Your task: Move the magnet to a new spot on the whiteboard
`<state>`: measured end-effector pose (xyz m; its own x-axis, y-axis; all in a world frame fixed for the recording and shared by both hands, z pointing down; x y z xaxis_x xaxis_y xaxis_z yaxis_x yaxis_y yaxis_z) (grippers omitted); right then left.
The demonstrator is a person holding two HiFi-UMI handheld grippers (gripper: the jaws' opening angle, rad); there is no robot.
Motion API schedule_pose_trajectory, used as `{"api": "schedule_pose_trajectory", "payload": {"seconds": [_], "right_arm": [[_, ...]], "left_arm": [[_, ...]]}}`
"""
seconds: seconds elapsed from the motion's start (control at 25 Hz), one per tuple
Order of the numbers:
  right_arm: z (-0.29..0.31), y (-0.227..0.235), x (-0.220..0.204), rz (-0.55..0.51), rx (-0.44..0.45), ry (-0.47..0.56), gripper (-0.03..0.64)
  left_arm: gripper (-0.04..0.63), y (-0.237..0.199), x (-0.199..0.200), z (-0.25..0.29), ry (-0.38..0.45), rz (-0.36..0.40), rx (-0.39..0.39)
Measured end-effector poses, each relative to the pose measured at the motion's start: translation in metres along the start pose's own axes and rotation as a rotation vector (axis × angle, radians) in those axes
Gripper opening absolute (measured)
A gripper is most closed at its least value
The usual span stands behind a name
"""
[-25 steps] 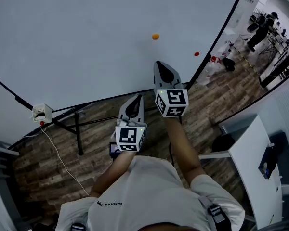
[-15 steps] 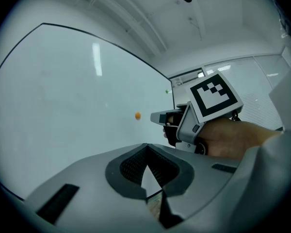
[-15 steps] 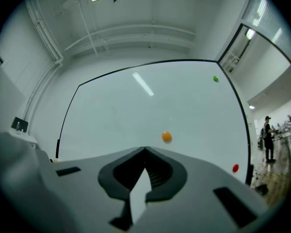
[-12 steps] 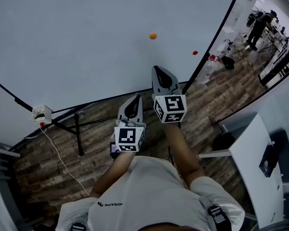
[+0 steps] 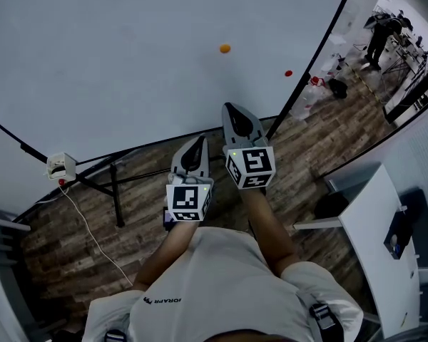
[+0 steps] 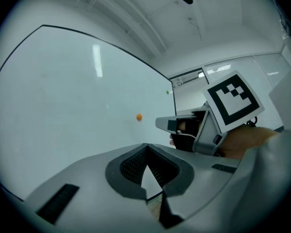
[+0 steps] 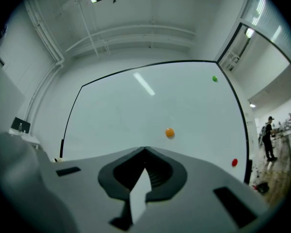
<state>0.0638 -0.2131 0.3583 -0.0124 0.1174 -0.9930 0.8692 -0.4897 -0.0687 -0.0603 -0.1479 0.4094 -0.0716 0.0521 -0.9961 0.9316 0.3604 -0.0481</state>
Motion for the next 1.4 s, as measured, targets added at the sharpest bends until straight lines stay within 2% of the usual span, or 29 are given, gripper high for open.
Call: {"api": "schedule_pose_trajectory", "payload": {"seconds": [0.56,1.4], "right_arm": [[-0.022,-0.009,-0.014,0.033,0.004,-0.023,0.014],[-0.044,-0.033,-0.032,0.024,0.034,-0.060,0.014]], "left_arm": [[0.003,-0.006,0.005,-0.001,0.012,0.015,-0.006],[0.003,-0.011,0.004,-0.008,0.018,0.017,-0.004]]}}
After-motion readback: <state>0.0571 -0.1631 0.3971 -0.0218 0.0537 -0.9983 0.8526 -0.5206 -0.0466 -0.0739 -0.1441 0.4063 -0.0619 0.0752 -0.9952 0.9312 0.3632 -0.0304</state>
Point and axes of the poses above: the fingertips, and each gripper's own axes: z forward along the fingers, y to its right, x out of its top, the point moved 8 cm from there along -z, backward along the fingers, and after that the axes turned 1 degree about -y, right-handed, at the moved point
